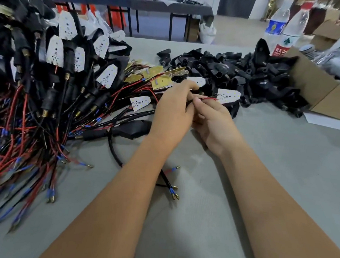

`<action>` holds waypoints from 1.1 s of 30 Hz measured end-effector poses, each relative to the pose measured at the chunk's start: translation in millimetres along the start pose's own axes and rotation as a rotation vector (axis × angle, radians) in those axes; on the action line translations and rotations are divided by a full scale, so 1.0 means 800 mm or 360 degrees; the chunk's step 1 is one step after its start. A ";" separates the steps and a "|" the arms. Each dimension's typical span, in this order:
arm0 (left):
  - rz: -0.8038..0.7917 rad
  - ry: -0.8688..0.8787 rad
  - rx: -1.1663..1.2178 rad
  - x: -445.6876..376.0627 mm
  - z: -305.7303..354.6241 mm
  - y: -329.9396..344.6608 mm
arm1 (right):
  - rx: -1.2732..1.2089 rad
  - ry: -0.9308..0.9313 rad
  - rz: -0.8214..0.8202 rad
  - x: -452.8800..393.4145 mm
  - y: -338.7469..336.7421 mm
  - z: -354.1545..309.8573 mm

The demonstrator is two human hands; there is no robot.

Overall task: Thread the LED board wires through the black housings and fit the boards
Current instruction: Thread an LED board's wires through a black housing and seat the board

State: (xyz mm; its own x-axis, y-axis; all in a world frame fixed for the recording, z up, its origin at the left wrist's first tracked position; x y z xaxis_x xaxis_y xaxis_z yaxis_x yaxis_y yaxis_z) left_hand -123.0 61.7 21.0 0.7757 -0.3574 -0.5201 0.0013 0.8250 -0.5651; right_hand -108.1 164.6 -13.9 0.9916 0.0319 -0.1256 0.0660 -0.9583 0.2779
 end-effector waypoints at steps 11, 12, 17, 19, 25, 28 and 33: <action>-0.0310 -0.0204 -0.0583 0.001 -0.033 0.006 | -0.0818 -0.0092 0.0361 0.000 -0.043 -0.005; -0.0319 -0.0179 -0.0576 0.002 -0.031 0.008 | -0.0674 -0.0058 0.0296 -0.002 -0.038 -0.002; -0.0250 -0.0298 -0.0332 0.004 -0.034 0.005 | -0.0220 -0.0130 0.0314 -0.006 -0.031 -0.002; -0.0200 -0.0340 -0.0206 0.004 -0.035 0.004 | -0.0182 -0.0197 0.0339 -0.006 -0.034 -0.005; -0.0121 -0.0419 -0.0261 0.004 -0.040 -0.006 | -0.0292 -0.0256 0.0492 -0.004 -0.040 -0.008; -0.0075 -0.0439 -0.0233 0.003 -0.044 -0.010 | -0.0364 -0.0276 0.0614 0.000 -0.052 -0.012; -0.0071 -0.0401 -0.0251 0.003 -0.040 -0.009 | -0.0271 -0.0367 0.0767 0.003 -0.053 -0.016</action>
State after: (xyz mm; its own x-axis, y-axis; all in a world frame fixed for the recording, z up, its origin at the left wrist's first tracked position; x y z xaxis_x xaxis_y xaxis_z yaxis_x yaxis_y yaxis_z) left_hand -141.6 41.1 3.0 0.9094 -0.2555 -0.3283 -0.0438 0.7259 -0.6865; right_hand -107.2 208.9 -14.1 0.8651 -0.4798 -0.1459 -0.3528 -0.7890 0.5030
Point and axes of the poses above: each hand's wrist, its own x-axis away from the middle knuckle, its own y-axis out of the palm, z = x × y, the point moved 5 cm from there along -x, towards the middle knuckle, and after that the axes turned 10 degrees about -z, right-handed, at the moved point
